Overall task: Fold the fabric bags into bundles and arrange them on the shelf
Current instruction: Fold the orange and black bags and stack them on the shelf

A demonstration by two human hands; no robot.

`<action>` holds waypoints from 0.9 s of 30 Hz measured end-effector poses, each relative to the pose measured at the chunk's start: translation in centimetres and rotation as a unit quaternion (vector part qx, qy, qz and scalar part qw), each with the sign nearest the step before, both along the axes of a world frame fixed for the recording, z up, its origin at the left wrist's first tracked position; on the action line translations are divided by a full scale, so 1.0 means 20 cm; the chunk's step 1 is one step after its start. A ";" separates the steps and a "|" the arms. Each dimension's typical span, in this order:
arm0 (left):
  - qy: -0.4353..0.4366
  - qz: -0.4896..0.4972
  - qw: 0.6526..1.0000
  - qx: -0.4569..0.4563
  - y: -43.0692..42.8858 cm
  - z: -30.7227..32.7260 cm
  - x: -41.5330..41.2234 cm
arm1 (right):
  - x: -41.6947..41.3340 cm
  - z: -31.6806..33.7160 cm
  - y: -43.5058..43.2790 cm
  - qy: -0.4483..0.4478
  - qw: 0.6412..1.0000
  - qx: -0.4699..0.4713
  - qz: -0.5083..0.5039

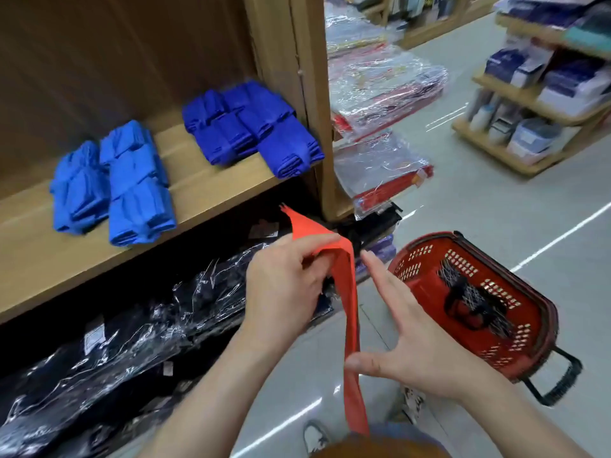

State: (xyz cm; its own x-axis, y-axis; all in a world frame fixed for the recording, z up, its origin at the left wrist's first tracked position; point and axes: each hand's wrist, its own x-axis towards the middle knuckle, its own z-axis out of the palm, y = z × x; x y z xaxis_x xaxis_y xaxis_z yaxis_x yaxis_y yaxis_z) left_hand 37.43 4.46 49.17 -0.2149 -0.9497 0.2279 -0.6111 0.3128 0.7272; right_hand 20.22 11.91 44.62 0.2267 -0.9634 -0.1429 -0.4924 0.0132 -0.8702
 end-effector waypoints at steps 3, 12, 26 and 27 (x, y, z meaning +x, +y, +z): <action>-0.219 0.040 0.960 -0.168 -0.02 0.05 0.16 | 0.17 0.05 0.01 -0.022 0.999 -0.048 -0.004; -0.170 -0.055 0.983 -0.041 -0.06 0.27 0.53 | -0.02 0.37 -0.20 0.083 0.989 0.089 0.085; 0.125 0.179 0.976 -0.014 -0.09 0.39 0.95 | 0.07 0.45 -0.75 -0.174 0.983 0.056 0.026; 0.139 0.198 0.970 -0.018 -0.06 0.39 1.01 | 0.12 0.43 -0.76 -0.178 0.978 0.098 0.043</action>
